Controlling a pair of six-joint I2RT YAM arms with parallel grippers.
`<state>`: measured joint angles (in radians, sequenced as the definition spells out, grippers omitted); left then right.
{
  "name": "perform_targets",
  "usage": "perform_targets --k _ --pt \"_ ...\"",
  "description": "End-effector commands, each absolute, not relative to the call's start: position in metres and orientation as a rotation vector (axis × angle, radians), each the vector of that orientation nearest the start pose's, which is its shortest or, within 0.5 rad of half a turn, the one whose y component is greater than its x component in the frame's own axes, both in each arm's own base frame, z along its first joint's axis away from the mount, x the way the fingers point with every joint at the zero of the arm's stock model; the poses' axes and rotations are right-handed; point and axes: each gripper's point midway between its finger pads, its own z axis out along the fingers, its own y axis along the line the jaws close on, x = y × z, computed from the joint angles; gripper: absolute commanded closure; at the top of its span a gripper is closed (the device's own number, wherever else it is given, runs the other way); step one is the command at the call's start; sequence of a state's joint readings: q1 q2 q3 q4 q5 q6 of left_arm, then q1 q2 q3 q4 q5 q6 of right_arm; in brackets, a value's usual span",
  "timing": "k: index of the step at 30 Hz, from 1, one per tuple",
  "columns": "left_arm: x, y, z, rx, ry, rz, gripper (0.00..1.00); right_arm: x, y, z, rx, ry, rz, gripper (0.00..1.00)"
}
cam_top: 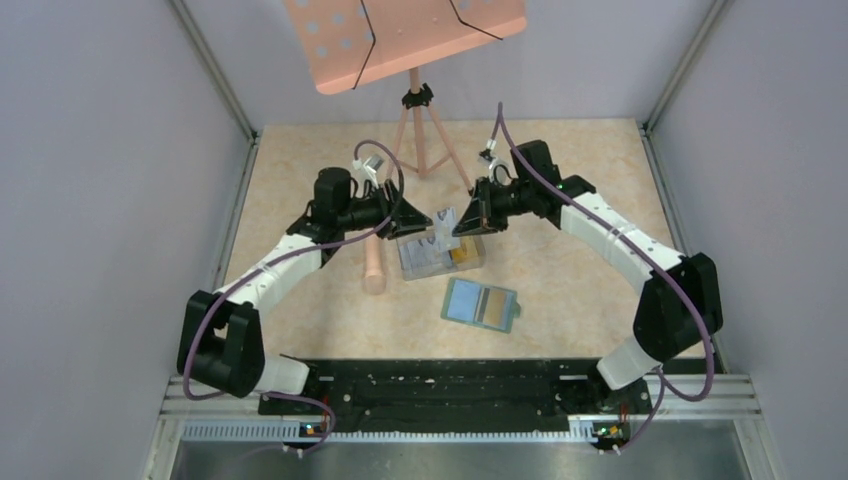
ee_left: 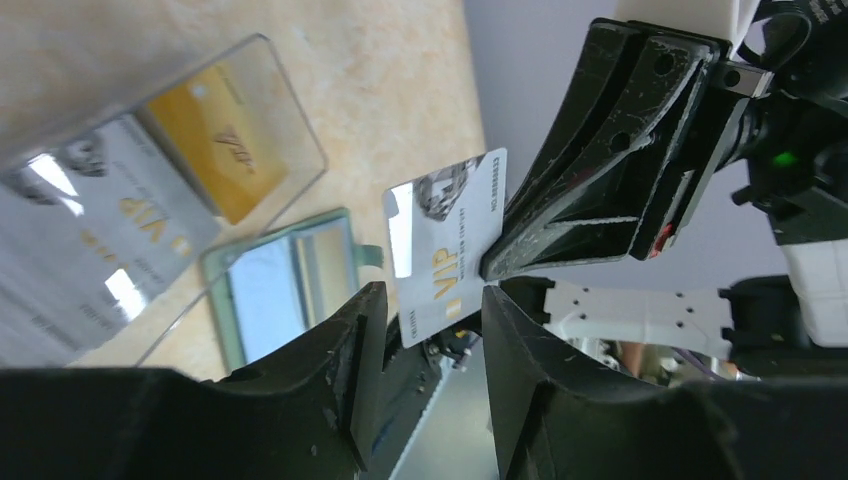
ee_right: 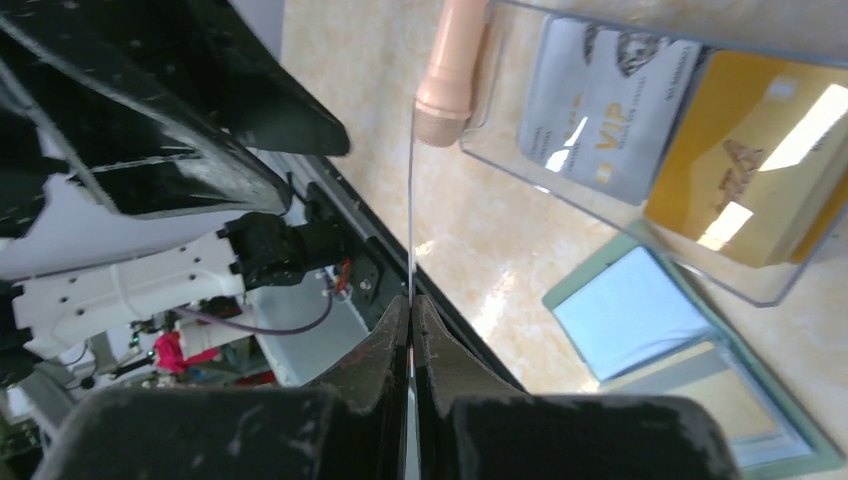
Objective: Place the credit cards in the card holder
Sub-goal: Pick up the credit card from the storage box, then insert the credit card into the card holder.
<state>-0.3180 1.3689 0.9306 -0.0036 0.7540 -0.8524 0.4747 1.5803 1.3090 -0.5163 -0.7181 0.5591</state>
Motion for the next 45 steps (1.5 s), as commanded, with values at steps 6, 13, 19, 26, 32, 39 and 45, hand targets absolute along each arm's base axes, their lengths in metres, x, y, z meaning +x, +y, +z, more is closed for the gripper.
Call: perform_targets --k 6,13,19,26,32,39,45 --pt "0.28 -0.288 0.259 0.124 2.061 -1.741 0.61 0.255 0.301 0.27 -0.296 2.285 1.604 1.0" --pt "0.274 -0.28 0.246 0.067 2.115 -1.656 0.57 0.253 0.294 0.276 -0.275 2.262 1.604 1.0" --pt "0.267 -0.284 0.265 0.109 2.011 -1.761 0.59 0.251 0.294 0.275 -0.273 2.264 1.614 1.0" --pt "0.262 -0.29 0.283 0.167 1.938 -1.861 0.99 0.257 0.295 0.269 -0.251 2.273 1.599 1.0" --pt "0.267 -0.29 0.268 0.118 1.996 -1.815 1.0 0.264 0.282 0.24 -0.178 2.352 1.492 0.92" --pt "0.258 -0.309 0.208 0.164 2.298 -1.544 1.0 0.249 0.235 0.168 -0.037 2.578 1.245 0.58" --pt "0.244 -0.328 0.142 0.125 2.473 -1.427 1.0 0.217 0.194 0.109 0.099 2.741 1.044 0.55"
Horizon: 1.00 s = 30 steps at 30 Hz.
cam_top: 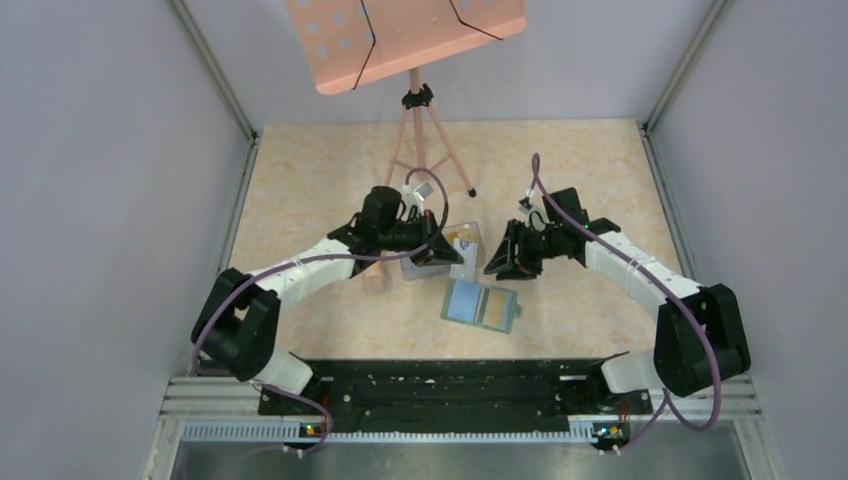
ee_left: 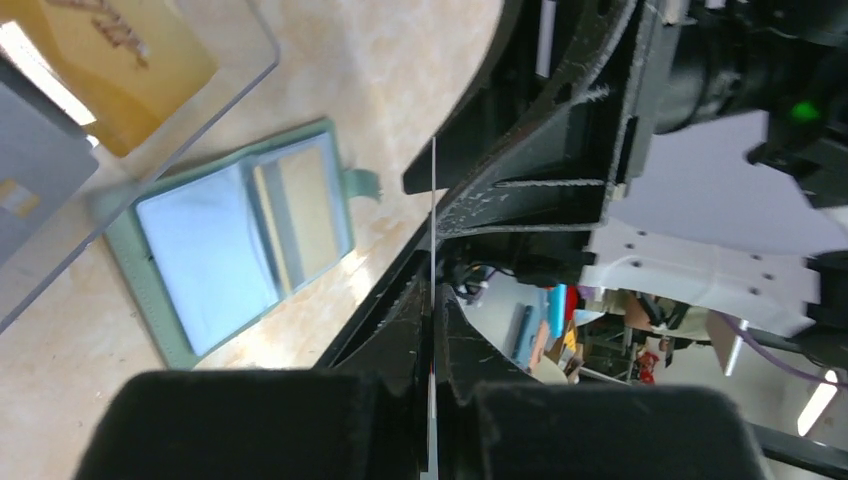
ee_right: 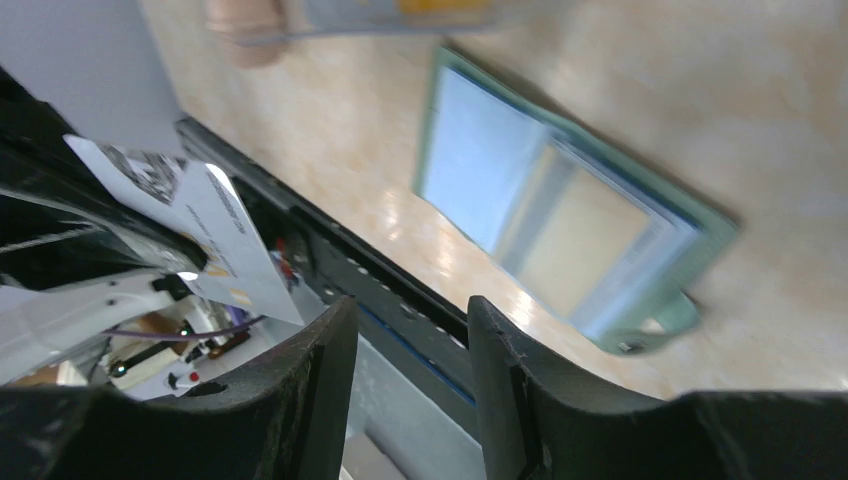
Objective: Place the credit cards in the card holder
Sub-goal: Insert the credit card into the card holder.
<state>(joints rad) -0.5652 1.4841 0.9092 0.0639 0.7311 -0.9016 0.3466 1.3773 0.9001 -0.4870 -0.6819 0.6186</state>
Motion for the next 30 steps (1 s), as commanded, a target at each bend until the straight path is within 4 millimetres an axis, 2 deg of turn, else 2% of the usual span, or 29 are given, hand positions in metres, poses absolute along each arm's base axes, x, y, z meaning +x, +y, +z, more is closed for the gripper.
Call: perform_targets --k 1,5,10,17,20,30 --pt "0.242 -0.331 0.132 0.125 2.495 -1.408 1.0 0.213 0.188 0.102 0.118 2.762 1.006 0.55" --pt "0.238 -0.344 0.105 0.142 2.545 -1.378 1.0 0.2 0.169 0.077 0.178 2.825 0.883 0.59" --pt "0.235 -0.354 0.077 0.188 2.619 -1.331 1.0 0.196 0.158 0.061 0.208 2.879 0.794 0.64" --pt "0.229 -0.357 0.055 0.203 2.666 -1.292 1.0 0.191 0.15 0.043 0.204 2.941 0.72 0.7" --pt "0.227 -0.36 0.055 0.215 2.665 -1.31 1.0 0.19 0.147 0.038 0.199 2.956 0.7 0.74" --pt "0.228 -0.361 0.07 0.224 2.622 -1.296 1.0 0.189 0.149 0.033 0.185 2.972 0.714 0.84"
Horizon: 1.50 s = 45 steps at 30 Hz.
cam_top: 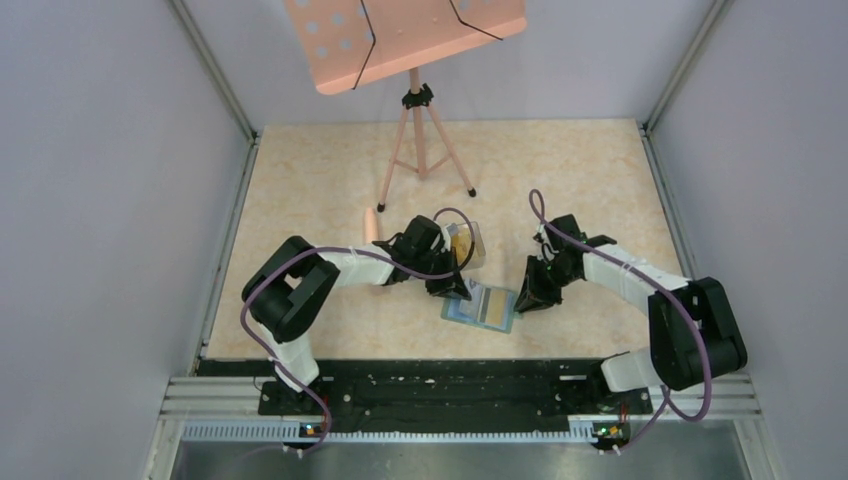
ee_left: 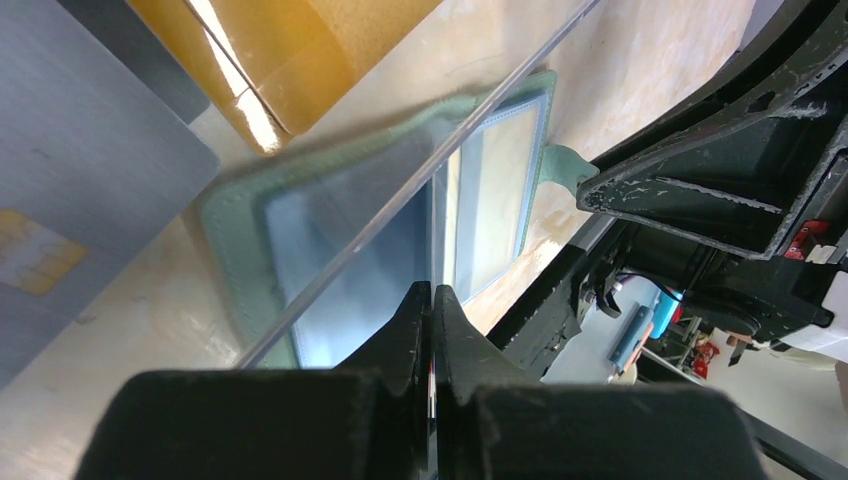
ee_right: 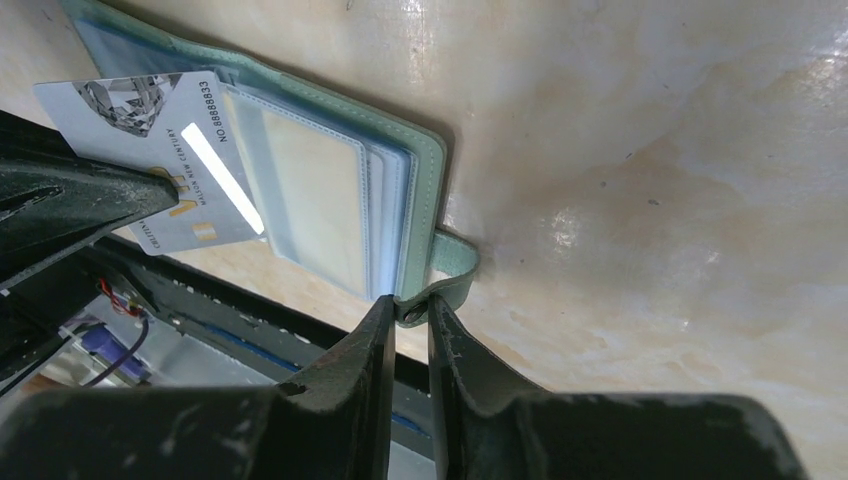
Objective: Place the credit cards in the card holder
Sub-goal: Insert the credit card into the card holder.
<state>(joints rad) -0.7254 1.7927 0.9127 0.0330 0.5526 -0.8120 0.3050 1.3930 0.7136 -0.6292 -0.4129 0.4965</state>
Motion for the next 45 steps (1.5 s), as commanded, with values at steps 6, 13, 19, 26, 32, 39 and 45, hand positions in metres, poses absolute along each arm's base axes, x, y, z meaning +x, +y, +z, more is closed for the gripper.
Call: perform_targets --k 6,13,19,26,32,39,45 --pt "0.232 -0.358 0.077 0.228 2.605 -1.238 1.0 0.189 0.15 0.033 0.177 2.972 0.727 0.87" --pt "0.233 -0.36 0.088 0.228 2.566 -1.252 1.0 0.188 0.152 0.032 0.17 2.969 0.746 0.9" --pt "0.225 -0.369 0.079 0.257 2.596 -1.278 1.0 0.187 0.153 0.032 0.164 2.967 0.756 0.91" --pt "0.221 -0.372 0.061 0.27 2.646 -1.268 1.0 0.186 0.153 0.032 0.168 2.966 0.764 0.91" --pt "0.224 -0.368 0.056 0.267 2.669 -1.205 1.0 0.185 0.154 0.032 0.168 2.966 0.769 0.91" --pt "0.222 -0.362 0.051 0.262 2.704 -1.153 1.0 0.185 0.154 0.032 0.169 2.966 0.774 0.91" --pt "0.215 -0.377 0.053 0.304 2.71 -1.229 1.0 0.184 0.155 0.031 0.166 2.969 0.783 0.92"
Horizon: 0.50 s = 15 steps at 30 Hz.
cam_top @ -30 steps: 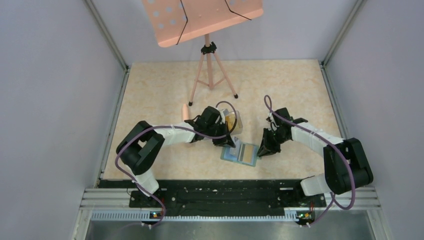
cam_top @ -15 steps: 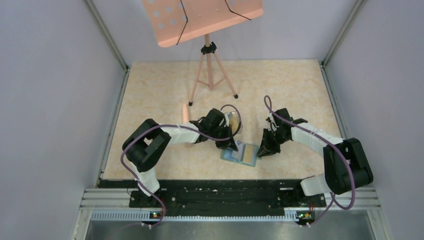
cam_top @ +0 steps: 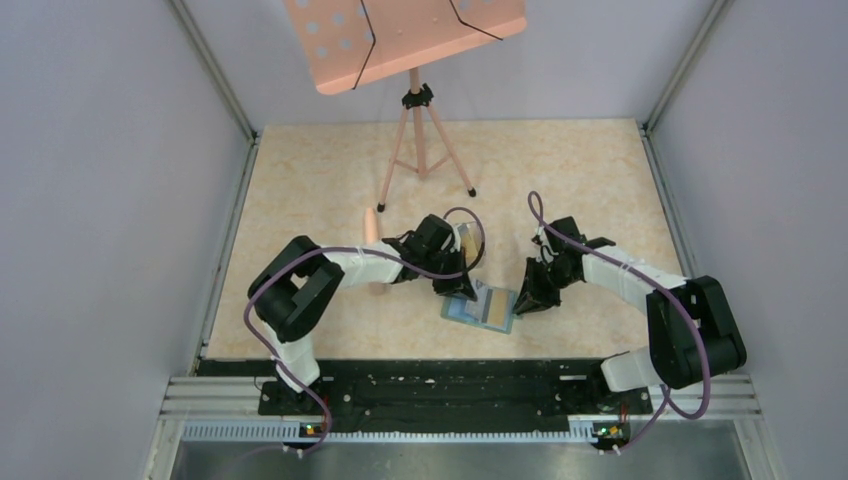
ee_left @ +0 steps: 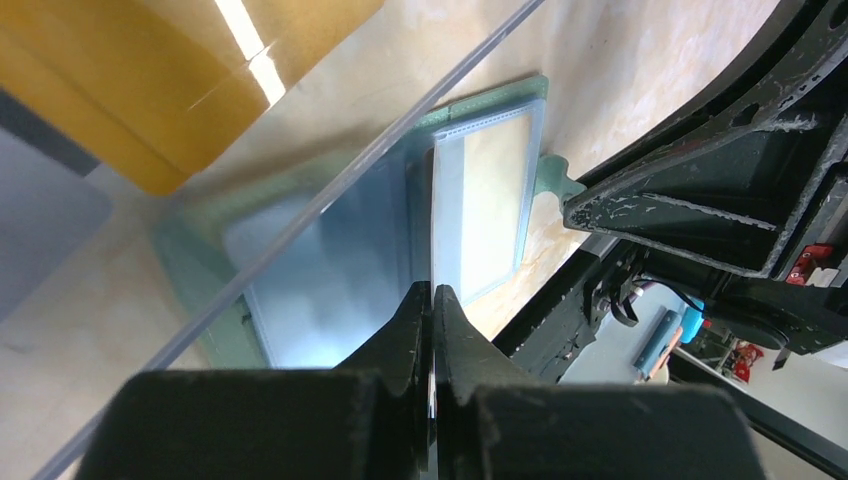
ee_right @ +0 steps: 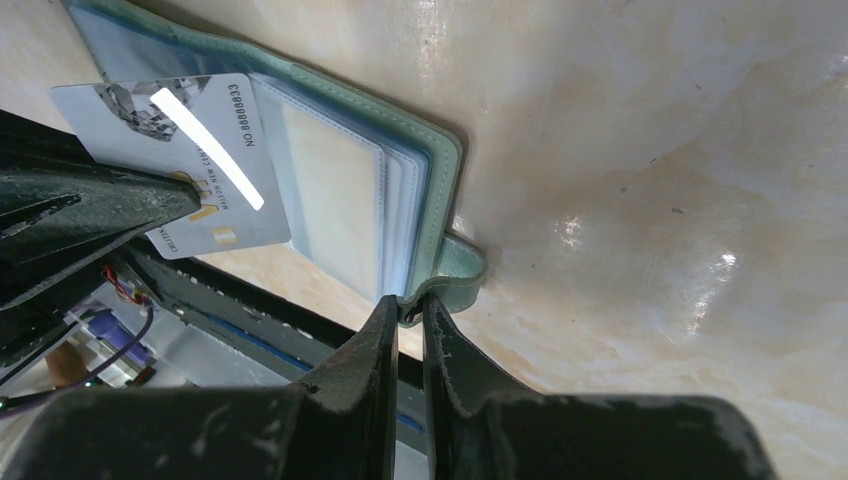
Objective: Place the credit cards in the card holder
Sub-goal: Insert the credit card into the card holder.
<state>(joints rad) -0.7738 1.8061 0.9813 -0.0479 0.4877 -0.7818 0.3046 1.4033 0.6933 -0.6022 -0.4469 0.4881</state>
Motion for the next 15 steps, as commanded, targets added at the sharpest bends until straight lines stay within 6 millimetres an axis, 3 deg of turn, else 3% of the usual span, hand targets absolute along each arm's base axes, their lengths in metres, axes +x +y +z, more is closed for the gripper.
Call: perform_targets --k 1,15 --pt "0.213 -0.38 0.054 0.309 2.71 -1.242 1.0 0.184 0.155 0.031 0.165 2.968 0.784 0.92" --pt "0.202 -0.381 0.061 0.227 2.681 -1.338 1.0 0.182 0.154 0.023 0.177 2.984 0.774 0.96"
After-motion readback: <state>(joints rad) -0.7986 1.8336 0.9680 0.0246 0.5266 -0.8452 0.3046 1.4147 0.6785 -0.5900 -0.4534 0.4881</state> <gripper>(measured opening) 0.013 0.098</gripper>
